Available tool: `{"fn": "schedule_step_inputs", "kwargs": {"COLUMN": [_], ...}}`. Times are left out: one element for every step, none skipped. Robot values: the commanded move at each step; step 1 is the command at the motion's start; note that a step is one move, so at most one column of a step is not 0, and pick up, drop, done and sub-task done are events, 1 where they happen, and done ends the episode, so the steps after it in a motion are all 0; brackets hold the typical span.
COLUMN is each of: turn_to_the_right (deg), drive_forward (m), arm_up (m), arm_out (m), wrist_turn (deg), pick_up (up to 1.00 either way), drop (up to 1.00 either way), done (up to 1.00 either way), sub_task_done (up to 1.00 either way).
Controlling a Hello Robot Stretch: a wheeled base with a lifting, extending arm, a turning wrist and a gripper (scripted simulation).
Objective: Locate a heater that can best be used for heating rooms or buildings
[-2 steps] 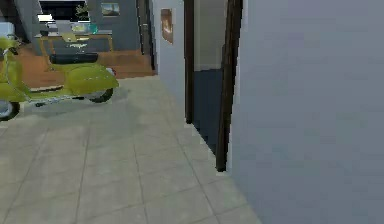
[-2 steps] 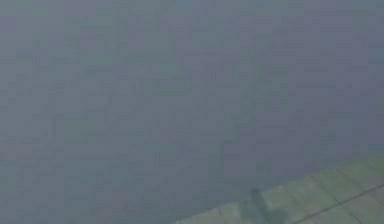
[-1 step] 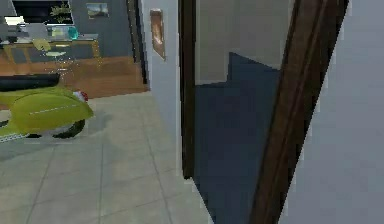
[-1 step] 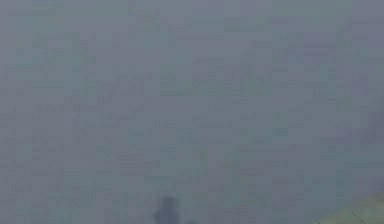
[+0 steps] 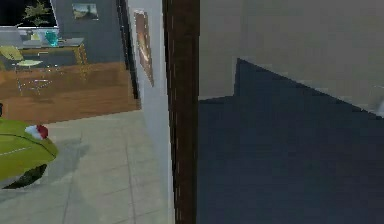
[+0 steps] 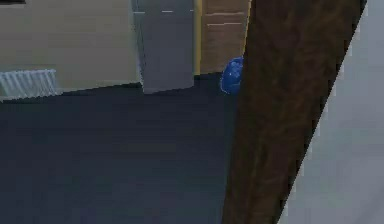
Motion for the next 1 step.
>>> {"fn": "schedule_step_inputs", "kwargs": {"turn_to_the_right": [24.0], "drive_forward": [0.0], "arm_up": [0.0], "arm_out": [0.0], "wrist_turn": [0.0], "pick_up": [0.0], "drop": [0.0], "done": [0.0], "sub_task_done": [0.0]}}
